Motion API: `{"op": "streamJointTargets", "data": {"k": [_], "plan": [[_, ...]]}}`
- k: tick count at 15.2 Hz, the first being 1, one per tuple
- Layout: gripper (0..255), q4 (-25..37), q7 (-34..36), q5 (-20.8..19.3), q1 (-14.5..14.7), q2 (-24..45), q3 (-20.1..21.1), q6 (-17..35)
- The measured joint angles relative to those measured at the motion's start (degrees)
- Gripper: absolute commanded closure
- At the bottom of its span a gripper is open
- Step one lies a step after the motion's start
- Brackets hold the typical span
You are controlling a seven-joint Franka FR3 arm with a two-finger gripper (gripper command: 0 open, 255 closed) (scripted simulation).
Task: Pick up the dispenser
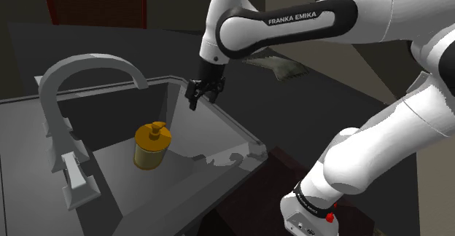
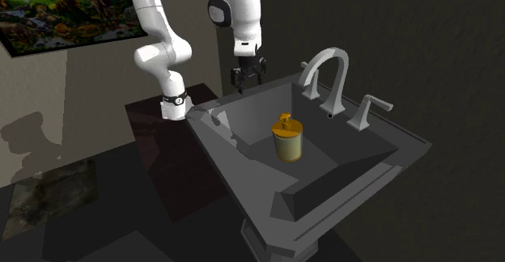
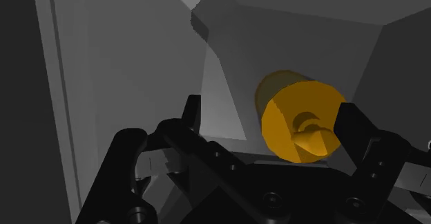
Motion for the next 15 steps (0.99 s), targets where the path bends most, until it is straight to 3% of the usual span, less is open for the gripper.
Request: {"op": "streamJointTargets", "data": {"k": [8,12,15], "plan": [[0,8.8,9.1,-7.5,1.2,17.4,4.4,8.8],[0,15.2,14.3,-12.7,3.3,26.6,4.9,11.2],[0,17.0,15.8,-14.4,4.1,29.5,4.7,12.1]]}}
